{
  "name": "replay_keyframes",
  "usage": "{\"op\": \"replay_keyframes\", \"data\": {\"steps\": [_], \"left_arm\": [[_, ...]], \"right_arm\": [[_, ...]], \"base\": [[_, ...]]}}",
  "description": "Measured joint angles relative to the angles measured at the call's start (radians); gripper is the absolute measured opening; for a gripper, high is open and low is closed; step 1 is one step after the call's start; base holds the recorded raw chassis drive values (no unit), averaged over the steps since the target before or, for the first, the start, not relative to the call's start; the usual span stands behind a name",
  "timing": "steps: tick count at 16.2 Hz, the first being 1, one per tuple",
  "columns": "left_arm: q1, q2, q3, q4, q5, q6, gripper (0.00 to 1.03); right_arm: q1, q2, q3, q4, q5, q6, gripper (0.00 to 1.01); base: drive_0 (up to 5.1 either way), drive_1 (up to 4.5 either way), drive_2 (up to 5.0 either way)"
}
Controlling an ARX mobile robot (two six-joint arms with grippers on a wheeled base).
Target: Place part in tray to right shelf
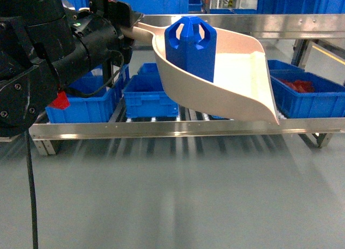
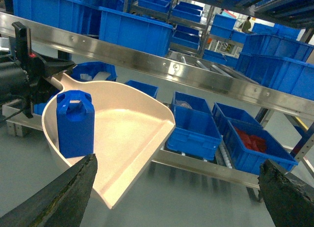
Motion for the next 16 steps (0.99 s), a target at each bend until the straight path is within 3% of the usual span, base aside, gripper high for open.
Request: {"op": "replay_keyframes", "data": {"steps": [16], "left_arm": [[0.000, 0.000, 0.000, 0.000, 0.000, 0.000, 0.13]], "right_arm": [[0.000, 0.000, 0.000, 0.000, 0.000, 0.000, 0.98]], "base": [[0.0, 0.00, 0.0]]}}
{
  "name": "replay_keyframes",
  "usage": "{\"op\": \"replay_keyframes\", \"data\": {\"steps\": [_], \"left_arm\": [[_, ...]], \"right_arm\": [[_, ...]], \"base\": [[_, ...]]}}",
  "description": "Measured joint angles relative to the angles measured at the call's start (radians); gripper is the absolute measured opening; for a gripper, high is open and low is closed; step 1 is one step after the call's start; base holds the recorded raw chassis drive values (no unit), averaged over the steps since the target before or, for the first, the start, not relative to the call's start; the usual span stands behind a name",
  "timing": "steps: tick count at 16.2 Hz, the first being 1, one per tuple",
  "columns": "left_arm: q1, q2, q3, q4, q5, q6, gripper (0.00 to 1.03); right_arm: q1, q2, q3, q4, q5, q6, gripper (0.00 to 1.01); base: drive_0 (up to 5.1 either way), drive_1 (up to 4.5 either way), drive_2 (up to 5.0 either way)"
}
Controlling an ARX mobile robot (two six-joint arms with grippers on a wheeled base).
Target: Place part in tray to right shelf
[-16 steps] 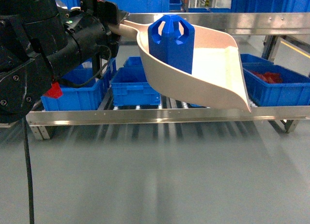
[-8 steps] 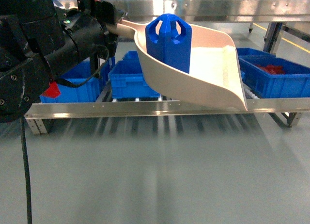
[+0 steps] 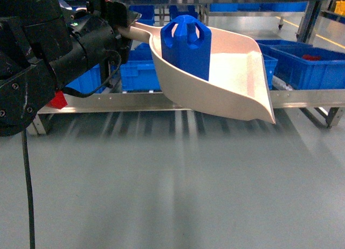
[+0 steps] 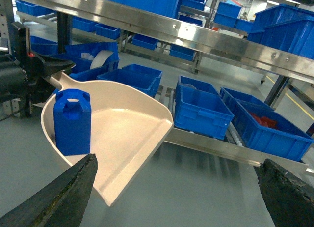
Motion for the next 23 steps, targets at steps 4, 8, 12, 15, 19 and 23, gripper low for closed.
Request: {"op": "replay_keyframes", "data": {"steps": [4, 8, 12, 15, 19, 23], "left_arm": [[0.000, 0.000, 0.000, 0.001, 0.000, 0.000, 0.13], [0.000, 0.000, 0.000, 0.000, 0.001, 0.000, 0.13], [0.000, 0.000, 0.000, 0.001, 0.000, 0.000, 0.13], [0.000, 0.000, 0.000, -0.005, 0.000, 0.000, 0.13], [0.000, 0.000, -0.001, -0.002, 0.000, 0.000, 0.13], [0.000, 0.000, -0.001, 0.001, 0.001, 0.000, 0.13]], "right_arm": [[0.000, 0.000, 0.000, 0.000, 0.000, 0.000, 0.98], [0.000, 0.000, 0.000, 0.000, 0.000, 0.000, 0.98], [0.000, 0.000, 0.000, 0.001, 0.000, 0.000, 0.98], [0.000, 0.000, 0.000, -0.002, 0.000, 0.000, 0.98], [0.000, 0.000, 0.000, 0.000, 0.000, 0.000, 0.98], [0.000, 0.000, 0.000, 0.002, 0.000, 0.000, 0.98]], "base": [[0.0, 0.00, 0.0], [0.0, 0.00, 0.0], [0.0, 0.00, 0.0], [0.0, 0.00, 0.0], [0.0, 0.00, 0.0], [1.6, 1.13, -2.8]]}}
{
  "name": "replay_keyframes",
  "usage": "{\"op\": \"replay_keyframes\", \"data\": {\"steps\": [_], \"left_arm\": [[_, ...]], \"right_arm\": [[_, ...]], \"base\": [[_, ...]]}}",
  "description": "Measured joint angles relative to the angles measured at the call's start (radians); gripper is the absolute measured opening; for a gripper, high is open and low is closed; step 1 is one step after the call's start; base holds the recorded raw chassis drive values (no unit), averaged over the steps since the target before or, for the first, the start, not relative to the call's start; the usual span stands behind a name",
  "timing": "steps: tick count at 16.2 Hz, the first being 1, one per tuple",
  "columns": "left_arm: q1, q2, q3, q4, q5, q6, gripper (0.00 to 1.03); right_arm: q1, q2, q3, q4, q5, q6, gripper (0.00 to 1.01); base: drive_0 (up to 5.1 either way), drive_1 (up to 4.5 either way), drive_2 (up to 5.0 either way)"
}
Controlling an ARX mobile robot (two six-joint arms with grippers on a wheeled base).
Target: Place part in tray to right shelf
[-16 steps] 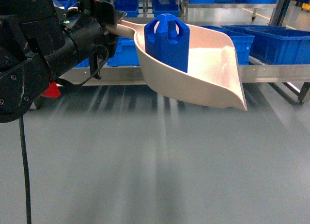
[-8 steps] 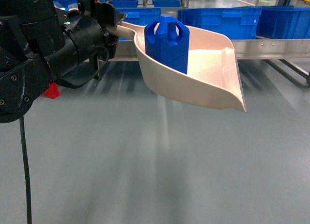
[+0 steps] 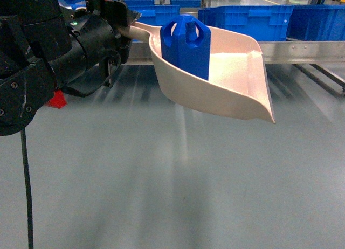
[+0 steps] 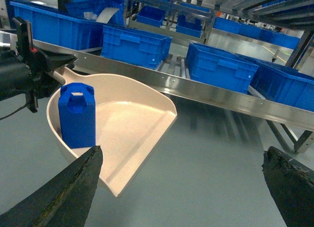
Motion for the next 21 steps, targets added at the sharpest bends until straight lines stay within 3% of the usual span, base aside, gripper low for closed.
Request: {"op": "replay_keyframes", "data": {"steps": [18, 21], "left_arm": [[-0.005, 0.000, 0.000, 0.003, 0.002, 0.000, 0.13], [0.005, 0.000, 0.000, 0.002, -0.008, 0.003, 0.13]], "right_arm": [[0.001, 0.000, 0.000, 0.000, 0.000, 0.000, 0.98], [0.000, -0.005, 0.000, 0.000, 0.001, 0.000, 0.98]], "base": [[3.7, 1.99, -4.5], [-0.3, 3.93, -4.5]]}}
